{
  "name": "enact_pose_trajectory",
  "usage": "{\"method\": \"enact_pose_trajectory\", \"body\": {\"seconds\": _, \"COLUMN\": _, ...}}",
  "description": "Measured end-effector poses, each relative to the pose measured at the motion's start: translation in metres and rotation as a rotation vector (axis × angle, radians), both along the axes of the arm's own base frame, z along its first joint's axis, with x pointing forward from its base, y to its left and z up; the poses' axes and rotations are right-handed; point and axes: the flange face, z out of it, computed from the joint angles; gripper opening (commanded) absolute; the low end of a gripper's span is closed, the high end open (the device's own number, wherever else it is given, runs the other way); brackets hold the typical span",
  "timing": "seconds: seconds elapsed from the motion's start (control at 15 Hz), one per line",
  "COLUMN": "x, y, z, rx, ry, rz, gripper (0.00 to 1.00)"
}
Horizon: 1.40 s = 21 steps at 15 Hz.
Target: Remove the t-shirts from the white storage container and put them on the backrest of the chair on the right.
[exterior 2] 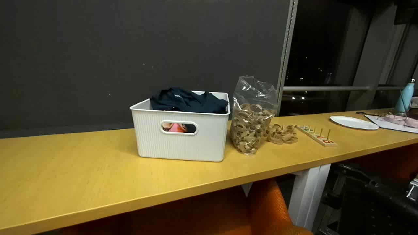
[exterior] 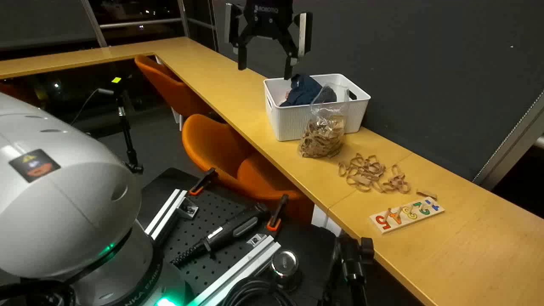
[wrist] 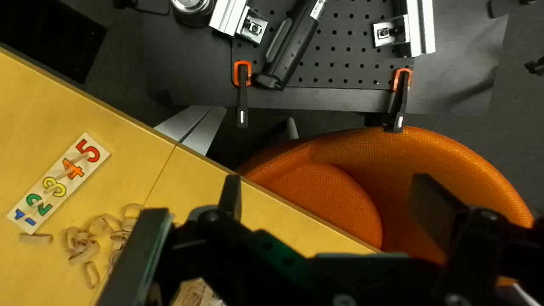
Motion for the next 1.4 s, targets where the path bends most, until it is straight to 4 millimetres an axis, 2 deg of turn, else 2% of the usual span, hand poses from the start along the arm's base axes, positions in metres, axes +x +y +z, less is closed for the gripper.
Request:
{"method": "enact_pose_trajectory", "body": {"seconds": 0.47, "x": 0.001, "y": 0.000, "z": 0.001, "rx": -0.001, "ry": -0.003, "rz": -0.001, "gripper": 1.00}}
{"method": "enact_pose_trajectory", "body": {"seconds": 0.67, "x": 0.016, "y": -0.003, "z": 0.004, "rx": -0.014, "ry": -0.005, "rz": 0.004, "gripper": 1.00}}
{"method": "enact_pose_trajectory", "body": {"seconds": 0.87, "x": 0.049, "y": -0.008, "z": 0.005, "rx": -0.040, "ry": 0.004, "rz": 0.035, "gripper": 1.00}}
{"method": "enact_pose_trajectory", "body": {"seconds": 1.13, "x": 0.105, "y": -0.010, "z": -0.004, "rx": -0.055, "ry": 0.027, "rz": 0.134, "gripper": 1.00}}
{"method": "enact_pose_trajectory", "body": {"seconds": 1.4, "x": 0.165, "y": 0.003, "z": -0.015, "rx": -0.042, "ry": 0.046, "rz": 0.332, "gripper": 1.00}}
